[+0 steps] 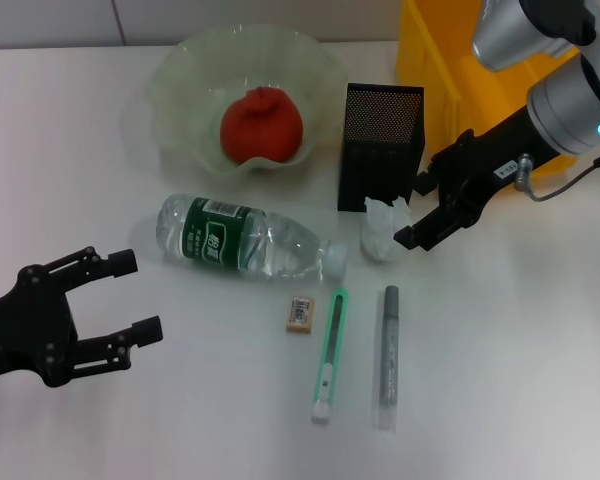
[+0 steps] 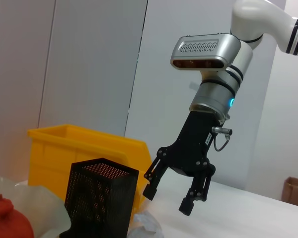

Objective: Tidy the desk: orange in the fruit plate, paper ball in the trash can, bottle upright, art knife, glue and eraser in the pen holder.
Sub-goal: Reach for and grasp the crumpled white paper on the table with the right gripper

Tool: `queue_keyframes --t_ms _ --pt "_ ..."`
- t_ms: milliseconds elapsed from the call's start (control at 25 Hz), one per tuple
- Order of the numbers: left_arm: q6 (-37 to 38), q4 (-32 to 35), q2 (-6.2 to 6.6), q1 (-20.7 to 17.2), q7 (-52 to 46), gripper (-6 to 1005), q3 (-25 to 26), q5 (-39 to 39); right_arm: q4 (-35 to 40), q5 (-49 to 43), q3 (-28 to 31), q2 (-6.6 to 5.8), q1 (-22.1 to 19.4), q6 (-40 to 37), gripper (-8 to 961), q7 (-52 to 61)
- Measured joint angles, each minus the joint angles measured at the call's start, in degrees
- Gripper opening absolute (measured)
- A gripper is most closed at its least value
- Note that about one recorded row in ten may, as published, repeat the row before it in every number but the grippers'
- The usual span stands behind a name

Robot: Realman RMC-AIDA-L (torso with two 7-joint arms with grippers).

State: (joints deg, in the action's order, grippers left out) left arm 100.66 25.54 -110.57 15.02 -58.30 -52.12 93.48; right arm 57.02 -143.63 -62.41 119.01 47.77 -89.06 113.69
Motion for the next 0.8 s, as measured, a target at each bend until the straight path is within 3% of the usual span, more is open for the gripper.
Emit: queue_keyframes --t_ms 800 --pt "-0.11 0.03 0.02 0.19 -0.23 856 0.00 -0.25 -1.90 0.10 -3.64 0.03 -0.25 4.78 759 -0.28"
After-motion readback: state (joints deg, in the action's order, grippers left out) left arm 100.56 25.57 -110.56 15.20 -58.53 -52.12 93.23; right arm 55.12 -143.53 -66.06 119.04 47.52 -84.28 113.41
